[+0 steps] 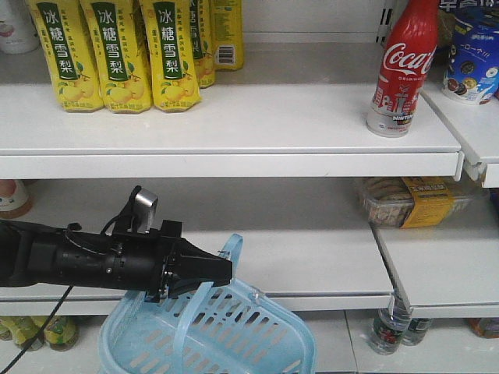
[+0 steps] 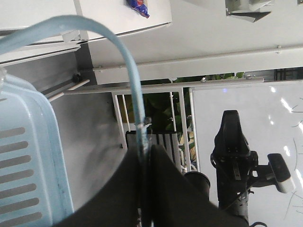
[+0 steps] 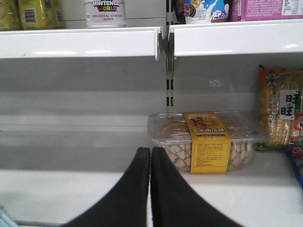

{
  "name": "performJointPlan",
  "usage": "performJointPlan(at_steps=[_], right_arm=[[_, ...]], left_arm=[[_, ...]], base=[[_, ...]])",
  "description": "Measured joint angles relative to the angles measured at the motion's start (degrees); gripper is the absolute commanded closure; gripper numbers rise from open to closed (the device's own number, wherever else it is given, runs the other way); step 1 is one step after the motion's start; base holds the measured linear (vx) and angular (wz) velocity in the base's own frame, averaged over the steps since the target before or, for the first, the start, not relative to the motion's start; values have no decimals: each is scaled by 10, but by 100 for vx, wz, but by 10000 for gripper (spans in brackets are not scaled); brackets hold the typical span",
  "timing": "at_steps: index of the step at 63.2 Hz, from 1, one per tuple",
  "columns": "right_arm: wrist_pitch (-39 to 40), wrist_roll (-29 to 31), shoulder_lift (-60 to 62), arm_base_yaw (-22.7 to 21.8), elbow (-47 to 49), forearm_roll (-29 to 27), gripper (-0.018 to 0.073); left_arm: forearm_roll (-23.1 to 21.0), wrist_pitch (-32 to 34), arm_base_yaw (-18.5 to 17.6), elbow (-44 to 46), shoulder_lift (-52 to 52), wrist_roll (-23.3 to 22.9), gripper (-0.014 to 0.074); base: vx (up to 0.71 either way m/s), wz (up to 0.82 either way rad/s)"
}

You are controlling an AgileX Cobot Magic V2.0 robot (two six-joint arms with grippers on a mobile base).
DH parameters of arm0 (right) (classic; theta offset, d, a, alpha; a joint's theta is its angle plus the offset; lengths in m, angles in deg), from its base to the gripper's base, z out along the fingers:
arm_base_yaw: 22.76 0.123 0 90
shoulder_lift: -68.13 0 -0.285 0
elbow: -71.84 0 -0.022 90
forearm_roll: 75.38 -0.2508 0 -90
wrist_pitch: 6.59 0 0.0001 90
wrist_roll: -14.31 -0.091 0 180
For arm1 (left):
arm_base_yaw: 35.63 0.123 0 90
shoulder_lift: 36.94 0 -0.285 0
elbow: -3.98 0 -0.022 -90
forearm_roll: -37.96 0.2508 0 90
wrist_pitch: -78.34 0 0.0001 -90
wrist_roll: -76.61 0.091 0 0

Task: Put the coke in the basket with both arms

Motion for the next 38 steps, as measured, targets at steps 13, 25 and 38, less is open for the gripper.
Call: performJointPlan(at_steps=[13, 25, 38], right_arm=[[0, 0, 0, 0, 0, 0, 569], [0, 0, 0, 0, 0, 0, 569], [0, 0, 0, 0, 0, 0, 569]], left_arm=[[0, 0, 0, 0, 0, 0, 603], [0, 0, 0, -1, 0, -1, 603], [-1, 0, 0, -2, 0, -2, 603]], base=[[2, 0], [2, 0], [2, 0]])
